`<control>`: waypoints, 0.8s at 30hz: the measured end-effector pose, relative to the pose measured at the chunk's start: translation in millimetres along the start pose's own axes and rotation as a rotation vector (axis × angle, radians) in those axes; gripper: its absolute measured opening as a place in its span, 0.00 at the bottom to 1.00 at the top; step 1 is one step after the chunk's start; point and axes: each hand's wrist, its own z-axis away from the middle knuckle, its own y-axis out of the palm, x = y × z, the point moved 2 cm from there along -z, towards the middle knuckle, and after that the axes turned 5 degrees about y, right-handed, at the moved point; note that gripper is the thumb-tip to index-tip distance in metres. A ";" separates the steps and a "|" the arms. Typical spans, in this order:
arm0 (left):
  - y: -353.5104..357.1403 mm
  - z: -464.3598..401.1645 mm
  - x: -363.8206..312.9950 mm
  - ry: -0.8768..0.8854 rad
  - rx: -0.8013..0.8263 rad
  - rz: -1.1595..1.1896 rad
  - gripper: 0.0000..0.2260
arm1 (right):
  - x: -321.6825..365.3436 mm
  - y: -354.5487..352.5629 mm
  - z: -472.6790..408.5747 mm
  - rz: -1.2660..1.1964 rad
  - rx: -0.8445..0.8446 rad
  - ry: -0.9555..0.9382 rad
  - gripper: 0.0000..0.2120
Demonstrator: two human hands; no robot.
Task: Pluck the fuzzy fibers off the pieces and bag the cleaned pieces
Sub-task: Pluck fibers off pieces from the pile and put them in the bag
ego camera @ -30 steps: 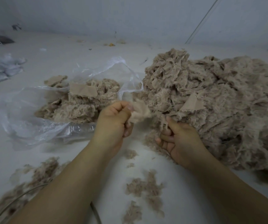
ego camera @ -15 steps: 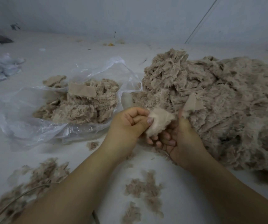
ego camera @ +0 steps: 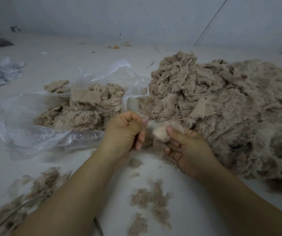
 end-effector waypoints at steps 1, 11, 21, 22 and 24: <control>-3.2 -0.2 -2.4 -0.005 0.061 0.020 0.09 | 0.7 0.2 0.1 -0.020 0.002 0.004 0.12; 3.8 10.5 -4.9 -0.244 0.471 -0.333 0.19 | 2.7 4.3 4.6 0.113 0.113 -0.056 0.15; -1.1 11.8 -7.2 -0.232 0.556 -0.429 0.10 | 0.2 1.7 3.7 0.148 0.116 -0.054 0.12; -2.5 10.3 -9.3 -0.208 0.508 -0.440 0.15 | 0.9 2.0 4.0 0.159 0.131 -0.058 0.11; -2.0 5.7 -9.2 -0.127 0.334 -0.400 0.19 | 1.0 1.7 4.2 0.196 0.173 -0.059 0.07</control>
